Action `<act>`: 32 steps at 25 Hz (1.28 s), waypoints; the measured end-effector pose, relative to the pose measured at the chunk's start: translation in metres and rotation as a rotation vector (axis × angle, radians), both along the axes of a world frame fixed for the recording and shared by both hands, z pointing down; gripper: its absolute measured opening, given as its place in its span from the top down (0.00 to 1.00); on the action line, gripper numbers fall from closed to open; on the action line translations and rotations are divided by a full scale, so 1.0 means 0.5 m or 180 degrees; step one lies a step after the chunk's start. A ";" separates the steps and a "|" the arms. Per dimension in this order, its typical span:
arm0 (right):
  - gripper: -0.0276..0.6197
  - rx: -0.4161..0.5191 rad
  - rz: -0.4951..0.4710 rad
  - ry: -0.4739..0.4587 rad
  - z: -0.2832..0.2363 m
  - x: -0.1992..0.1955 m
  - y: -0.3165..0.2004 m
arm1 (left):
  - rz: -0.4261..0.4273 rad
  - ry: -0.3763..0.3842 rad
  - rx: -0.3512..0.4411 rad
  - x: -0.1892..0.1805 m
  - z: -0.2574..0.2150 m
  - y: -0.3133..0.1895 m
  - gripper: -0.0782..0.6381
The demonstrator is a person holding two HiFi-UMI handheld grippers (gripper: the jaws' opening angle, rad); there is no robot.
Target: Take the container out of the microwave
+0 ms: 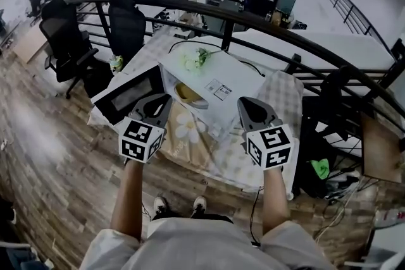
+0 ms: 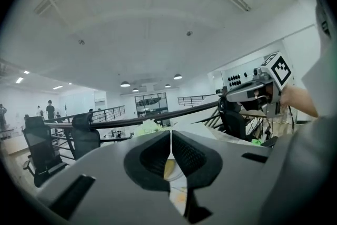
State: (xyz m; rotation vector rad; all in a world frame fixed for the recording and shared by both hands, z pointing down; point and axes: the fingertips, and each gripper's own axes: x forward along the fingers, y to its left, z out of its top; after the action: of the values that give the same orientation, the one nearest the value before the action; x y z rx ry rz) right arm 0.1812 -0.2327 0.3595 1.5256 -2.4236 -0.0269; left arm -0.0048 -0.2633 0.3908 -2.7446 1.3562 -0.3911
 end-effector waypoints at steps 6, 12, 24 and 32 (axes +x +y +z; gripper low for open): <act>0.94 -0.0160 0.0199 -0.0006 0.054 0.020 -0.024 | 0.0314 -0.0240 -0.0312 0.032 0.099 -0.056 0.75; 0.94 -0.0329 0.0521 -0.0001 0.104 0.023 -0.025 | 0.0679 -0.0742 -0.0468 0.059 0.228 -0.127 0.75; 0.94 -0.0680 0.1148 -0.0009 0.194 0.006 -0.076 | 0.1341 -0.1857 -0.0682 0.095 0.479 -0.295 0.75; 0.94 -0.0910 0.1377 -0.0026 0.249 0.014 -0.060 | 0.1574 -0.2945 -0.0377 0.099 0.617 -0.354 0.75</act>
State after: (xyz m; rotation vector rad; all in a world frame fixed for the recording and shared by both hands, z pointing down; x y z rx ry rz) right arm 0.1884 -0.2628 0.4840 1.8650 -1.9469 0.3932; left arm 0.0449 -0.4402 0.6992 -2.2875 0.4210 -1.4561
